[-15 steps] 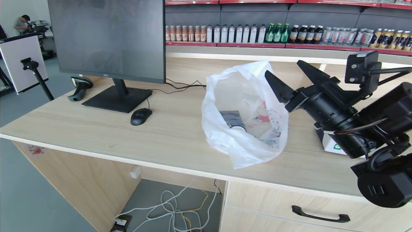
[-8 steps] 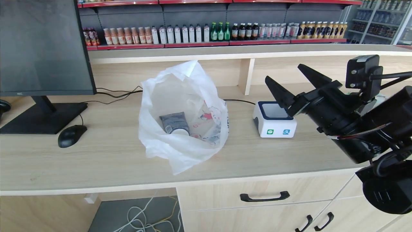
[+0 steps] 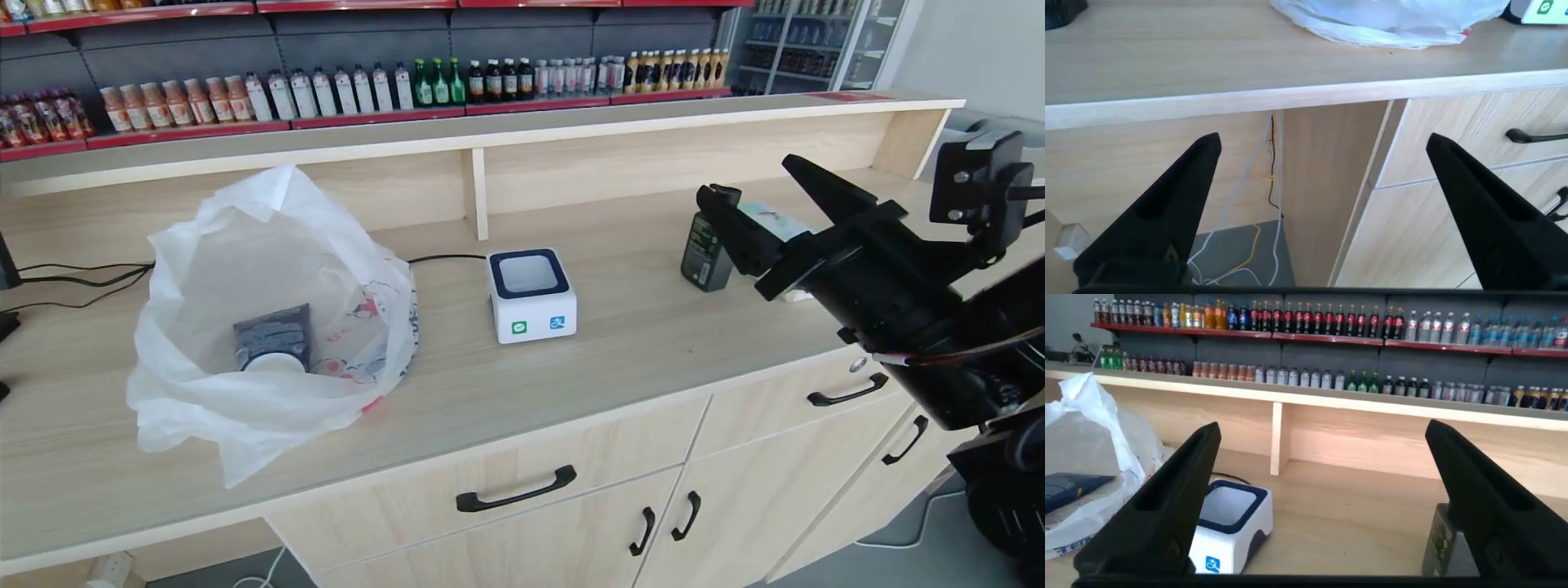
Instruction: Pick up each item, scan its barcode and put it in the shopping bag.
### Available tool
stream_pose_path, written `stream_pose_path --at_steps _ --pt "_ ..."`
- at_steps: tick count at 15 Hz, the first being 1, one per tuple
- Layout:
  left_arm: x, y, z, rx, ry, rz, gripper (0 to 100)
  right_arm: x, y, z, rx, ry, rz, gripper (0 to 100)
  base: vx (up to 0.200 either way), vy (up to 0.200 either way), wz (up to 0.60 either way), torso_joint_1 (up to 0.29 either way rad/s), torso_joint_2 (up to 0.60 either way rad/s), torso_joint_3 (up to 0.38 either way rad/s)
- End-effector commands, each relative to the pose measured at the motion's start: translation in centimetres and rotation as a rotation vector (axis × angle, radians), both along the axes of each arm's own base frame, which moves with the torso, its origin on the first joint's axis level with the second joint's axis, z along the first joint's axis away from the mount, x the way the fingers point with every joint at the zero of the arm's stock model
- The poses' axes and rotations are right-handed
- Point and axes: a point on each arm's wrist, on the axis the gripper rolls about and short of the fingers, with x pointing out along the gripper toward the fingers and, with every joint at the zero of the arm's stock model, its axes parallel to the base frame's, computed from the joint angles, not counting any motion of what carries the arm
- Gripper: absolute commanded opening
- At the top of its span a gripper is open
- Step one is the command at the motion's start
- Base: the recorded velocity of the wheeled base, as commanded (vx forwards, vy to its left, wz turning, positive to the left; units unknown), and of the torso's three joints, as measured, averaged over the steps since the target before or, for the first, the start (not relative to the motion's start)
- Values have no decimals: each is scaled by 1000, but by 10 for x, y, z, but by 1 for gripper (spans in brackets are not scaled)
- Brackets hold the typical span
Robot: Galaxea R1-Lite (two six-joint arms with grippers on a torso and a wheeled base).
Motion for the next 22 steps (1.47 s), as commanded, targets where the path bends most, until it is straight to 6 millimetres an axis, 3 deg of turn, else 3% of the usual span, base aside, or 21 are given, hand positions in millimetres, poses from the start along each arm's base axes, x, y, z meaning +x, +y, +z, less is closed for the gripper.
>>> stream_pose_path --at_steps 1,6,12,15,19,22 --pt "0 0 0 -1 -1 1 100 -7 -3 1 1 -2 1 100 0 -200 0 2 -2 2" --pt "0 0 0 -3 -1 1 100 -26 -18 1 -3 3 -26 100 0 -200 0 -2 4 1" --pt "0 0 0 -4 -1 1 100 -29 -19 -8 -17 36 -23 100 33 -200 600 2 2 2" --pt "0 0 0 -3 -1 1 100 -25 -22 -16 -30 68 -43 100 200 0 400 -2 -2 10" --pt "0 0 0 -1 -1 1 100 -4 -16 -24 -12 104 -108 100 0 0 0 0 0 0" --pt "0 0 0 -3 -1 1 100 -11 -6 -32 81 184 -194 100 0 0 0 0 0 0"
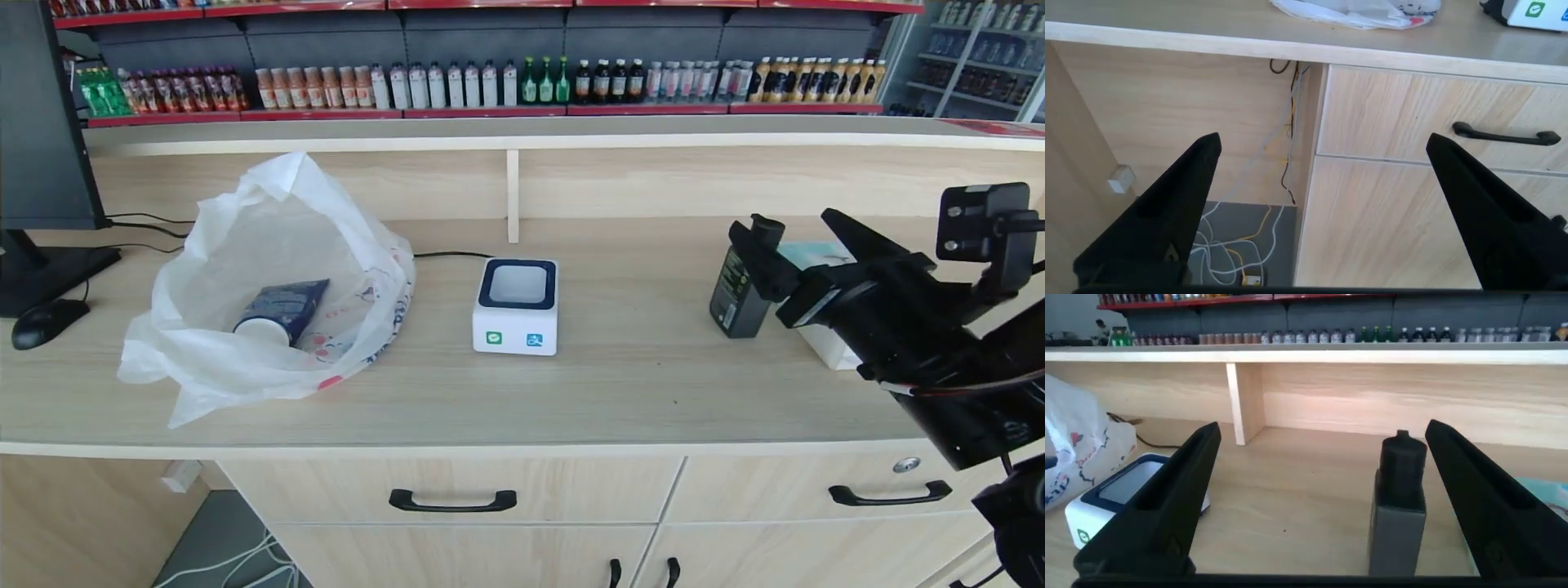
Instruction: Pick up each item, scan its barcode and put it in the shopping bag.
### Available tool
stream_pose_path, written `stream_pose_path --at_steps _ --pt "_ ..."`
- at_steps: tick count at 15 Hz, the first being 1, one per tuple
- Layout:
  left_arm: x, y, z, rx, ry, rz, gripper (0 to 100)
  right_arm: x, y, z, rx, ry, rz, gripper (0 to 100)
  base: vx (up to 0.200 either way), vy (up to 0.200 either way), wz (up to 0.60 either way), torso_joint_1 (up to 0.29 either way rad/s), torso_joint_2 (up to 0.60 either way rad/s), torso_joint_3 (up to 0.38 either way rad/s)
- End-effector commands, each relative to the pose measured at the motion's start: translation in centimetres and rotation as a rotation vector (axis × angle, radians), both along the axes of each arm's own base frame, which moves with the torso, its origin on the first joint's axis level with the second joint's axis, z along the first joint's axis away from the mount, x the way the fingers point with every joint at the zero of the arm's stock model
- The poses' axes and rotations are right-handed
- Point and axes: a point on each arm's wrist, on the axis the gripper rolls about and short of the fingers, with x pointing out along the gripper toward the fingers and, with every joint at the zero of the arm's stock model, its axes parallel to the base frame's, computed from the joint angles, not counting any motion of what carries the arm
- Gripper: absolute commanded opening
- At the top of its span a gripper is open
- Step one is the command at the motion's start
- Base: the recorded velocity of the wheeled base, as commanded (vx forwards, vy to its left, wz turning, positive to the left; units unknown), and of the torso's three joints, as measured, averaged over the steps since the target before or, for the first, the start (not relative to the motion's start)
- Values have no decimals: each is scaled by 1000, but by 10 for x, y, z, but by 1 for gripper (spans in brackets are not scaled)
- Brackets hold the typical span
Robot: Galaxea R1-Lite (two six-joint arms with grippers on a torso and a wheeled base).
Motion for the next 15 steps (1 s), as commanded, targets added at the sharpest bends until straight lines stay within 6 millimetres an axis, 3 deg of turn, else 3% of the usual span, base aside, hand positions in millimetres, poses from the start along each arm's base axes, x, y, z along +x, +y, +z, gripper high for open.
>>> stream_pose_path --at_steps 1,5,8,10,15 --pt "0 0 0 -1 -1 1 100 1 12 -9 14 42 19 100 0 0 0 0 0 0" --pt "0 0 0 -1 -1 1 100 24 13 -36 5 133 -18 100 0 0 0 0 0 0" --pt "0 0 0 -1 -2 1 100 33 9 -35 19 126 -42 100 0 0 0 0 0 0" --pt "0 0 0 -1 -2 -1 100 43 -6 -37 25 130 -98 100 0 0 0 0 0 0" --pt "0 0 0 2 -1 -1 100 43 -9 -40 3 136 -63 100 0 0 0 0 0 0"
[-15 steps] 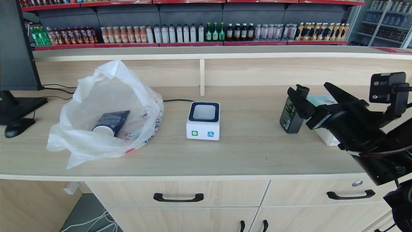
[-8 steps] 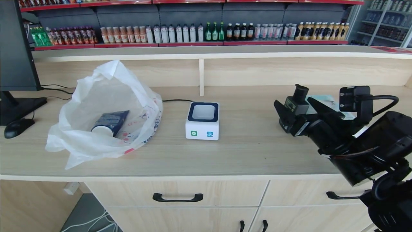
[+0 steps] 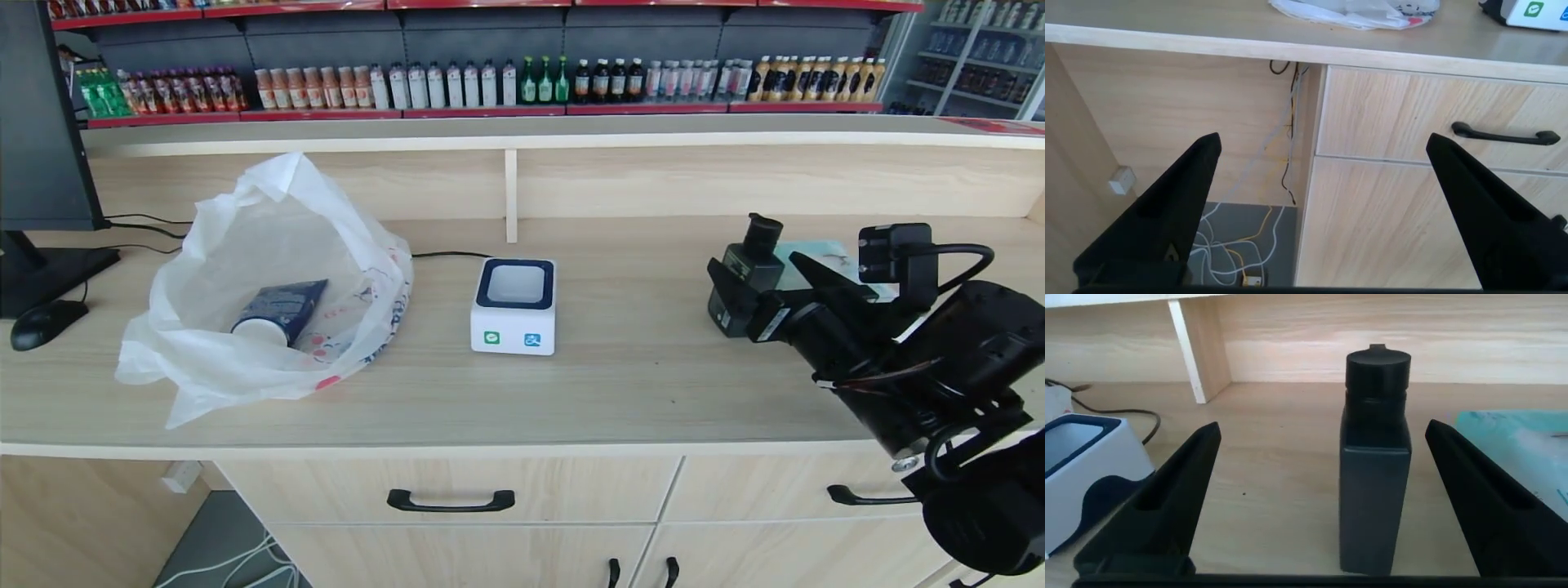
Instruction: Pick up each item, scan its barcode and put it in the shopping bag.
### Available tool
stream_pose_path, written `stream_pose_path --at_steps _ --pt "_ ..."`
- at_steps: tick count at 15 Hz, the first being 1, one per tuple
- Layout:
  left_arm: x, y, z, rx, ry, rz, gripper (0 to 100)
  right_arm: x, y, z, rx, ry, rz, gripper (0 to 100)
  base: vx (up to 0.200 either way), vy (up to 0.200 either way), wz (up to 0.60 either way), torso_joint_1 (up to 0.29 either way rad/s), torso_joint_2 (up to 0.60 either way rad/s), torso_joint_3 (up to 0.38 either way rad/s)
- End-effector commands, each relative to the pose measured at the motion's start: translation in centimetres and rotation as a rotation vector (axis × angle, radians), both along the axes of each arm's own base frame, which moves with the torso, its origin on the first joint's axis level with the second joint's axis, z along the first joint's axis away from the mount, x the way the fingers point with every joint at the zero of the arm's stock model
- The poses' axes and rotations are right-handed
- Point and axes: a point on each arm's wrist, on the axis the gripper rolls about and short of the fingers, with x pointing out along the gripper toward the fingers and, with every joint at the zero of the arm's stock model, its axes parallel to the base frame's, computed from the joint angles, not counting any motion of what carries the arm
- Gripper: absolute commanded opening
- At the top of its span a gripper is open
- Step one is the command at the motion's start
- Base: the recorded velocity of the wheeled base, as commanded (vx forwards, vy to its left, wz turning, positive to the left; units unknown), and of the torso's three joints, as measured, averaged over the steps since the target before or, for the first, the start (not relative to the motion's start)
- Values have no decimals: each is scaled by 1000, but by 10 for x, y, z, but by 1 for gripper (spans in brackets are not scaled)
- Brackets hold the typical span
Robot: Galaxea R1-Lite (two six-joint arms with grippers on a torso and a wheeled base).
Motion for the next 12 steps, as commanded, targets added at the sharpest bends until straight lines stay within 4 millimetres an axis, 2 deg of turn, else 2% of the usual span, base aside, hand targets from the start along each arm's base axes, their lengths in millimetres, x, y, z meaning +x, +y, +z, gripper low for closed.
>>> stream_pose_path --at_steps 1,4,7,8,12 --pt "0 0 0 0 -2 0 100 4 -5 -4 -9 13 -5 100 0 0 0 0 0 0" --pt "0 0 0 0 -2 1 100 4 -8 -10 -63 23 77 100 0 0 0 0 0 0" --pt "0 0 0 1 -2 1 100 8 -15 -16 -78 42 53 100 0 0 0 0 0 0" --pt "0 0 0 3 -3 0 100 11 -25 -17 -73 46 21 100 0 0 0 0 0 0" --pt "0 0 1 3 -6 0 100 17 -22 -26 -82 69 30 100 0 0 0 0 0 0"
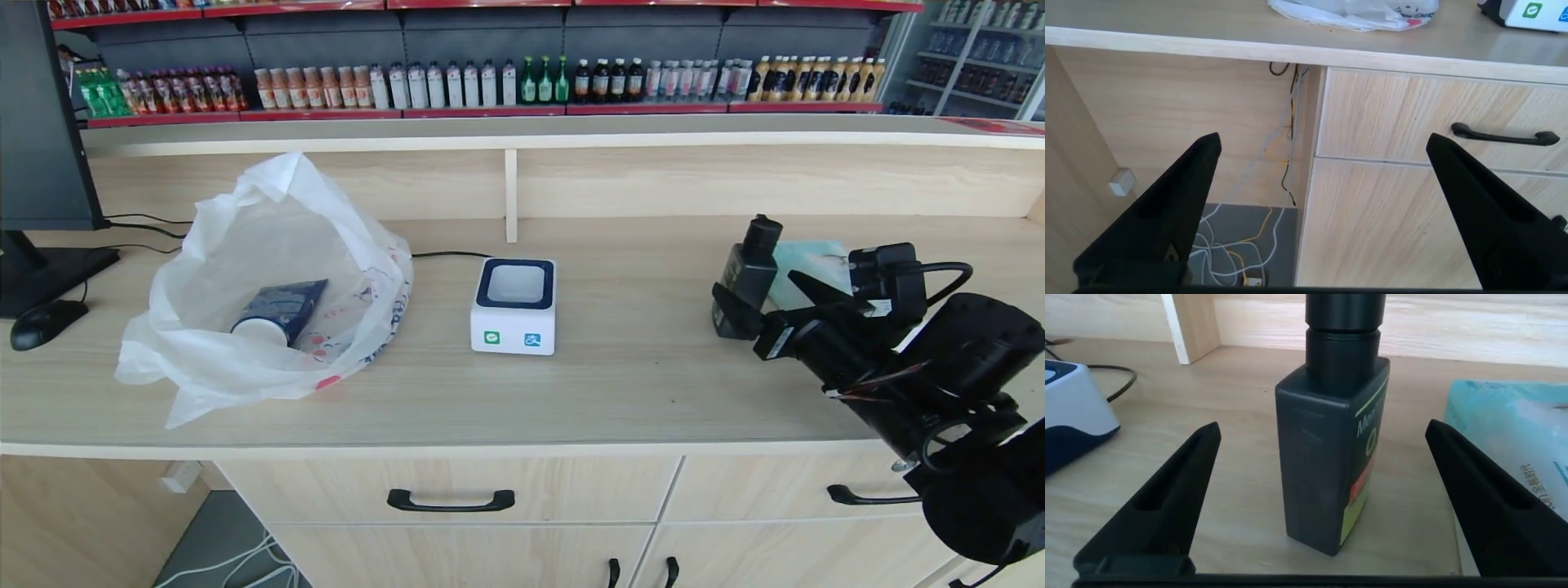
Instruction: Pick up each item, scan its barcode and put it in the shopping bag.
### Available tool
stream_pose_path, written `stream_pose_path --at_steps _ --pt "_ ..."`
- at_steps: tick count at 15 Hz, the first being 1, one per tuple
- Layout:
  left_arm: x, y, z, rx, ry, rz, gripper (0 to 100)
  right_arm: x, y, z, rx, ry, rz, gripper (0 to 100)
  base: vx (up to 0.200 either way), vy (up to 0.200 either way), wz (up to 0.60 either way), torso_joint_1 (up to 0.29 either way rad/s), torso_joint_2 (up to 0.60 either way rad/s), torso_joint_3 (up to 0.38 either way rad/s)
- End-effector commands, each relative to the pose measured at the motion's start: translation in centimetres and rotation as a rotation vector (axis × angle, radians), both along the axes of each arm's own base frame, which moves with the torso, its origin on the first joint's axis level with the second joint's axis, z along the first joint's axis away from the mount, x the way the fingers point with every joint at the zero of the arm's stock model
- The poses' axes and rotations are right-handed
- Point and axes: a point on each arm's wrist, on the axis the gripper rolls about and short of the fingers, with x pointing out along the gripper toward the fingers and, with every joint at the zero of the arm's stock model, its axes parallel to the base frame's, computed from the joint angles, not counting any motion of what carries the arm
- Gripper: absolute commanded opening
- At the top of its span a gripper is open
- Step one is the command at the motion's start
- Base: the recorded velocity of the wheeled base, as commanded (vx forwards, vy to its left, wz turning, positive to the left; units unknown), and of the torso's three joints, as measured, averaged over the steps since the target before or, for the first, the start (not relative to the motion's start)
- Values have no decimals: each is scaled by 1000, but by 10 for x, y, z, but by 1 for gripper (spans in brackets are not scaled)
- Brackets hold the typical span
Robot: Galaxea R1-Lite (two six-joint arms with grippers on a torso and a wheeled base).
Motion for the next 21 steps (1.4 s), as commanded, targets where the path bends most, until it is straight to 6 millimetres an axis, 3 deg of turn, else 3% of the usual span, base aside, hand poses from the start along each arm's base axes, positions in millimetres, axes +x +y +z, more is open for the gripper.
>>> stream_pose_path --at_steps 1,3,6,9,12,21 --pt "0 0 0 0 -2 1 100 3 8 -5 -4 10 18 100 0 0 0 0 0 0" --pt "0 0 0 0 -3 1 100 5 18 -5 8 9 8 100 0 0 0 0 0 0" --pt "0 0 0 2 -3 1 100 21 22 1 70 -29 -40 100 0 0 0 0 0 0" --pt "0 0 0 12 -2 1 100 30 23 -7 103 -4 -94 100 0 0 0 0 0 0" --pt "0 0 0 18 -3 2 100 46 25 -4 121 -42 -100 100 0 0 0 0 0 0" --pt "0 0 0 17 -3 0 100 61 23 -15 168 -28 -197 100 0 0 0 0 0 0"
